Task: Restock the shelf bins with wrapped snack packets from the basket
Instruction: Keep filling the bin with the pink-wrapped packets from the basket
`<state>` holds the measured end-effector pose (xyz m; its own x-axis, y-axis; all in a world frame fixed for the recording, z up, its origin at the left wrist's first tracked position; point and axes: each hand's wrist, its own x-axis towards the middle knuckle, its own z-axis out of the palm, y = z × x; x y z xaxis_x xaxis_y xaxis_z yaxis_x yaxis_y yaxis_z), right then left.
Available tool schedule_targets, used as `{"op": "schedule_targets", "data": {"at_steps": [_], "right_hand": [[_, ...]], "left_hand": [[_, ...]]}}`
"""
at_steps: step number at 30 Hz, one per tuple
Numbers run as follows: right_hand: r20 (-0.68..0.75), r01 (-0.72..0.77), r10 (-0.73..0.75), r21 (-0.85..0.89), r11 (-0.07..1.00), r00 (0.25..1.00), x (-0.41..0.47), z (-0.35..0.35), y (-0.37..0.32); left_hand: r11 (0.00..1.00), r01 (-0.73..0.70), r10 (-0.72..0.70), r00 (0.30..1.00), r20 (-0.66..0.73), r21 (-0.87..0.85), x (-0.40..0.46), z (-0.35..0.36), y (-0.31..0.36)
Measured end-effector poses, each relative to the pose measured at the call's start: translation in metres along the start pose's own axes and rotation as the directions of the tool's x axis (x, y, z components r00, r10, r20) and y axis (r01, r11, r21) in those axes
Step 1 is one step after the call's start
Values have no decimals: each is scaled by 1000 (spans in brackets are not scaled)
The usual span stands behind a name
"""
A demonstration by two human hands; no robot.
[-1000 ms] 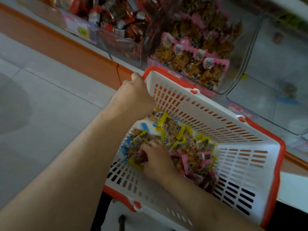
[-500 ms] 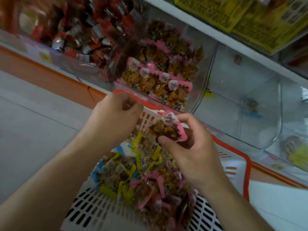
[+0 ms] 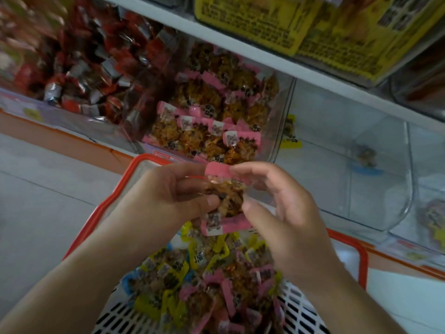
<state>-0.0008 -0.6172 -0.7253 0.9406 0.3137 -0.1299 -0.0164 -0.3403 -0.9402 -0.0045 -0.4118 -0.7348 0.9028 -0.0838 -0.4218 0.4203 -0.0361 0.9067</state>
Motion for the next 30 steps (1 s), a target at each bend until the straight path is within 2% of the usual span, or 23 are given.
{"op": "schedule_targets", "data": {"at_steps": [3,13,15,19,22,24,27,28,30], "right_hand": [[-32,-23,21,-58,998,999,4,0,5],[-101,-77,103,232,970,990,7,0,13],[-116,-77,103,208,975,988,8,0,13],[-247,41,-45,-24,999,968,11,0,17],[-314,89,-79,17,996,946,11,3,16],[-307,124,-105,43,991,946,9,5,14],[-278,138,-130,10,990,952,7,8,12],[-262,134,-127,7,991,957,7,9,13],[-213,92,-85,26,995,973,6,9,14]], "left_hand": [[999,-10,11,1000,9,-36,2,5,0],[998,-55,56,998,14,-34,5,4,-7],[992,-104,107,993,43,-66,5,3,-6],[983,-156,156,988,-9,-99,3,2,-3],[988,-152,153,985,-77,18,4,-1,-5],[991,-107,99,989,-110,-75,4,-2,-2],[950,-2,-15,999,-52,-313,2,-1,6],[947,-7,-5,999,-38,-322,1,-1,6],[975,-64,51,996,-69,-211,1,-1,4]]}}
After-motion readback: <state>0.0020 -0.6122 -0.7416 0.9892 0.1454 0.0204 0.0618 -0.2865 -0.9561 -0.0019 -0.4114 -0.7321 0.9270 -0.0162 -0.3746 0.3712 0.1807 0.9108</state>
